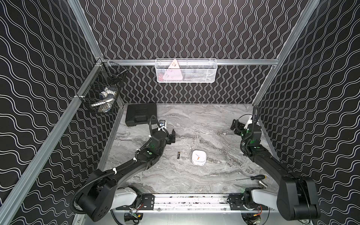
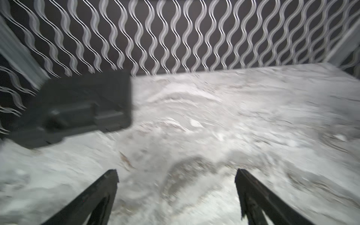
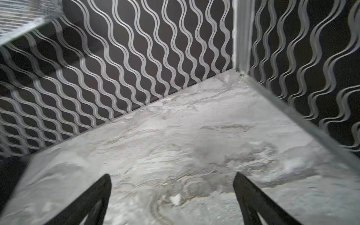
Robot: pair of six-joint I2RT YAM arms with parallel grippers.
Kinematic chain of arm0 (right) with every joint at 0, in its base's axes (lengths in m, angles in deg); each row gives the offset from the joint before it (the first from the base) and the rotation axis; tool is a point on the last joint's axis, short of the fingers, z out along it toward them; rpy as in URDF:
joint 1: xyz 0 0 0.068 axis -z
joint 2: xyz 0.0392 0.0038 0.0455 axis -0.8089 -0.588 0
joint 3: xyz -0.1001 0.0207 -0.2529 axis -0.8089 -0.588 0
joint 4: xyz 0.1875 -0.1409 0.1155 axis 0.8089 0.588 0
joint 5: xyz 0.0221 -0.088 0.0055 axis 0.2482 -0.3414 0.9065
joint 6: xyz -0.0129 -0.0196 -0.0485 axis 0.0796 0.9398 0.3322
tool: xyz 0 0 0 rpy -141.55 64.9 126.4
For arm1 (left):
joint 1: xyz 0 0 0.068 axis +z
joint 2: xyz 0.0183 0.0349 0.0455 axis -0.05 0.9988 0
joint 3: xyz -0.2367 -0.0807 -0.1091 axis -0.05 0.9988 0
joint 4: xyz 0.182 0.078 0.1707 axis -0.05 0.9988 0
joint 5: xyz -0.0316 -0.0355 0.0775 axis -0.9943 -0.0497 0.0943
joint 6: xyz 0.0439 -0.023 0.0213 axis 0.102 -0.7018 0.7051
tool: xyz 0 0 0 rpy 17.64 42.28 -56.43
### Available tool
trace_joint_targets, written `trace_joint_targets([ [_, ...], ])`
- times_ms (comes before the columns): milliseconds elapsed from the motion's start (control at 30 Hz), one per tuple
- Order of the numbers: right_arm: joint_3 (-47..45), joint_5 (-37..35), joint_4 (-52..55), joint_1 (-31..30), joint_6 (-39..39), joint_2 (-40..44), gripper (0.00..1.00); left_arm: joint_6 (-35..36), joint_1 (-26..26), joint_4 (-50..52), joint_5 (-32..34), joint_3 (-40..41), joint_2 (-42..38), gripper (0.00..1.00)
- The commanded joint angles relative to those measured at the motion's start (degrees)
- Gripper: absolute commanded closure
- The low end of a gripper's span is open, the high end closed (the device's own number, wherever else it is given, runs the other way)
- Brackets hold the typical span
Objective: Insert the battery into the alarm
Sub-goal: Adjust the alarm at the center of the board.
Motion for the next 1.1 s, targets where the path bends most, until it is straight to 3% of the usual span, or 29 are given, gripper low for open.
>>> trace_joint_targets([
  [0, 1.1, 16.8, 15.0, -0.1, -13.2, 4.0, 0.01, -13.7, -2.2, 13.0, -9.1, -4.1, 2.1, 0.01],
  [133, -0.2, 31.0, 23.0, -0.1, -23.4, 7.2, 0.01, -19.8, -5.3, 19.0, -18.5, -8.0, 6.3, 0.01],
  [300, -13.0, 45.2, 16.6, -1.6, -37.5, 10.9, 0.01, -20.3, -8.8, 23.2, -27.5, -13.0, 12.6, 0.01],
  [467, -24.2, 44.4, 8.2, -7.0, -49.1, 15.6, 0.01, -19.7, -10.3, 25.8, -30.3, -15.1, 16.8, 0.03],
  [633, -27.2, 36.2, 4.8, -17.5, -56.1, 14.5, 0.08, -21.4, -10.3, 24.1, -34.9, -15.2, 20.8, 0.24],
  [700, -27.0, 33.4, 3.6, -20.6, -57.0, 12.4, 0.11, -22.3, -10.3, 23.0, -36.2, -14.9, 21.7, 0.33],
  [800, -27.4, 32.3, -2.1, -23.9, -58.5, 6.3, 0.17, -22.8, -10.5, 22.4, -36.7, -14.5, 22.4, 0.39],
  [1067, -28.4, 31.1, -17.7, -26.4, -62.0, -7.5, 0.21, -24.0, -10.5, 21.0, -37.9, -12.9, 22.4, 0.56],
])
